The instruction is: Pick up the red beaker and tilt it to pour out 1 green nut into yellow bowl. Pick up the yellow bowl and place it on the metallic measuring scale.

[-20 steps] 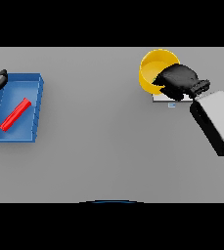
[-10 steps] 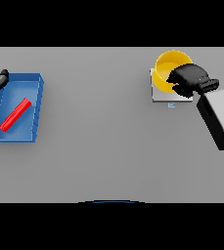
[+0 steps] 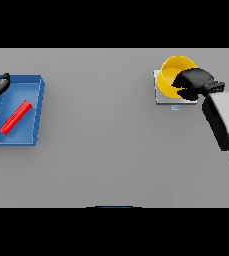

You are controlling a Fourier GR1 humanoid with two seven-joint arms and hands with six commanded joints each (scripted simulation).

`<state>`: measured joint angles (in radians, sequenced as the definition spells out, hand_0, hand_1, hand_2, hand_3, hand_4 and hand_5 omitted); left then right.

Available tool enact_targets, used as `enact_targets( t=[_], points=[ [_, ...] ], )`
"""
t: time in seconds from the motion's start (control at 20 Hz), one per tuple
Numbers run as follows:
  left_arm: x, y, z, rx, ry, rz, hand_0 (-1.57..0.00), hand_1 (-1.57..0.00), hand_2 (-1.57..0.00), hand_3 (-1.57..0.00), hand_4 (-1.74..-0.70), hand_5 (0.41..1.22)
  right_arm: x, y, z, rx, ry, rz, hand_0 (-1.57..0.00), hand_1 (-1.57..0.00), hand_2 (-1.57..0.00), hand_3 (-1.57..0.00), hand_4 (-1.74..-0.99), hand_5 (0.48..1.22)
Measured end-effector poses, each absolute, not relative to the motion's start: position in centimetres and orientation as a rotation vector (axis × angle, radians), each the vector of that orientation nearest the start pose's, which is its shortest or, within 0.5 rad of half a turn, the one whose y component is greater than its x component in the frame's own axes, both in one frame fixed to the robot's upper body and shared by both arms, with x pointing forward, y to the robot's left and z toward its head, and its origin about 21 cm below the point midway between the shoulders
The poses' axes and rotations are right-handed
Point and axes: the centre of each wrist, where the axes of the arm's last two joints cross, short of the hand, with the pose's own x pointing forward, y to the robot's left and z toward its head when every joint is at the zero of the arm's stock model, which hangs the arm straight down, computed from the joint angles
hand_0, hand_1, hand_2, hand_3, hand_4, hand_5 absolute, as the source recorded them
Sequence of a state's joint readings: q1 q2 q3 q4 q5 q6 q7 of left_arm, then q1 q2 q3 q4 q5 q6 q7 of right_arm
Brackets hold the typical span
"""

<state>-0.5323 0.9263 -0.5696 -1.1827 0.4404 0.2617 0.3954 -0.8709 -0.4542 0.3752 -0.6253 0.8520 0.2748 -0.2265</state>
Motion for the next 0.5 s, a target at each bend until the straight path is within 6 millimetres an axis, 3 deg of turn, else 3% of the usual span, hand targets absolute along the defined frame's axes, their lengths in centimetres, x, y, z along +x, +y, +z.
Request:
enact_targets(
  t=[0.1,0.2,0.35,0.5],
  points=[
    [34.19,35.17,10.53,0.595,-1.089,-0.401,0.00,0.00,0.00,0.00,-0.73,0.728,43.19,-26.33,7.58,-0.650,-1.113,1.620,-0.72,-0.98,-1.04,-0.83,-1.619,1.072],
    [34.31,35.36,10.73,0.587,-1.095,-0.404,0.00,0.00,0.00,0.00,-0.73,0.723,43.12,-26.68,7.40,-0.648,-1.080,1.598,-0.46,-0.70,-0.80,-0.67,-1.563,0.971],
    [34.04,35.38,10.42,0.593,-1.091,-0.400,0.00,0.00,0.00,0.00,-0.72,0.708,43.25,-26.71,7.74,-0.647,-1.053,1.630,-0.24,-0.38,-0.52,-0.53,-1.501,0.877],
    [34.50,34.87,10.46,0.589,-1.086,-0.399,0.00,0.00,0.00,0.00,-0.72,0.700,43.40,-26.50,7.86,-0.648,-1.057,1.670,-0.12,-0.19,-0.31,-0.41,-1.456,0.827]
  ],
)
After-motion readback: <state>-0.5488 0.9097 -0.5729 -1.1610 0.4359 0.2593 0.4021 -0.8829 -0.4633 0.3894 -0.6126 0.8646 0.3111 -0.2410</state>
